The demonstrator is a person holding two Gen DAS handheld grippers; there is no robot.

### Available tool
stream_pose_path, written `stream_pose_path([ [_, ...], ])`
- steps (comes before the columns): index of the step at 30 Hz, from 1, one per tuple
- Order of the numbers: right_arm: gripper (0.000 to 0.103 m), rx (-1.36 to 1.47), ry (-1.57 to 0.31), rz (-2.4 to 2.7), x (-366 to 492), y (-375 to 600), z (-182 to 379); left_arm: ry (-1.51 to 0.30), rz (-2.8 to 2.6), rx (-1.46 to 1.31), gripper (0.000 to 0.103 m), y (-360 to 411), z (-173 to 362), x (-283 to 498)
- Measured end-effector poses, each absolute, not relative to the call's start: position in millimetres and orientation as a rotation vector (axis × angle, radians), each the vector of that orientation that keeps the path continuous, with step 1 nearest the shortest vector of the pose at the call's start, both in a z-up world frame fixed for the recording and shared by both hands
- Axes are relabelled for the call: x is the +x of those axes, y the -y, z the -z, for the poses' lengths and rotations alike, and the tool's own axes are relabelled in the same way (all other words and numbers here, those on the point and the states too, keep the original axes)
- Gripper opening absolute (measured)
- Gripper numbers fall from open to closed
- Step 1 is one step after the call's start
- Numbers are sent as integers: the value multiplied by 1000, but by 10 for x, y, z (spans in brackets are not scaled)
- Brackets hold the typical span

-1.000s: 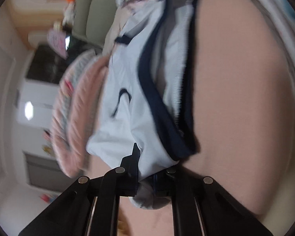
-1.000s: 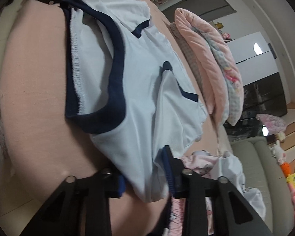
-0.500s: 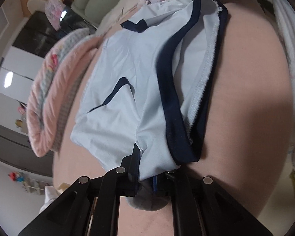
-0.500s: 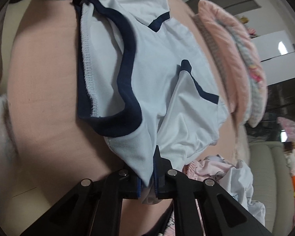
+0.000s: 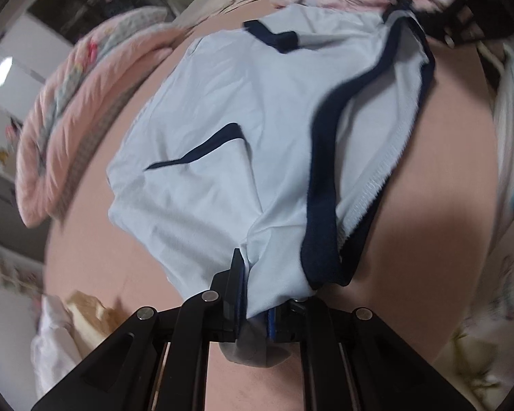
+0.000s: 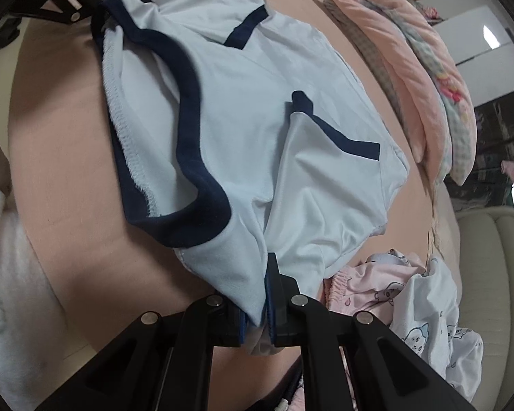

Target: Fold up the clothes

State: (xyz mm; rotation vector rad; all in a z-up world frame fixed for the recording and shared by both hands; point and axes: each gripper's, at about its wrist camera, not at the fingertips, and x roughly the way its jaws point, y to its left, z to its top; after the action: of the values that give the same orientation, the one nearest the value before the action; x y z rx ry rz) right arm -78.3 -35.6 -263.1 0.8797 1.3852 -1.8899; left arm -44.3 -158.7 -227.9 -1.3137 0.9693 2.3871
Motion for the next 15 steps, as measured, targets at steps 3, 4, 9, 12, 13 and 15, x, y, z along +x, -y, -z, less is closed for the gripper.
stream_pose_path([
  [3,6,914,-1318,1924,-849,335,2508,-763,-2405,-1380,9,1747,2176,-562],
  [4,6,926,-1287,1943,-878,325,2460,-690,-2417,-1397,9,1802,2144,-599],
  [9,6,995,-1129,2051,-978,277,2323,-490,-2469,-1436,9,1940,2105,-644],
  [12,6,1023,-1066,2105,-991,279,2276,-451,-2500,-1441,9,1969,2100,-635],
  [13,6,1010,-1080,2117,-977,297,2268,-437,-2508,-1444,9,1982,2100,-642],
  [15,6,1000,-1081,2141,-980,319,2246,-397,-2526,-1448,9,2003,2094,-659],
])
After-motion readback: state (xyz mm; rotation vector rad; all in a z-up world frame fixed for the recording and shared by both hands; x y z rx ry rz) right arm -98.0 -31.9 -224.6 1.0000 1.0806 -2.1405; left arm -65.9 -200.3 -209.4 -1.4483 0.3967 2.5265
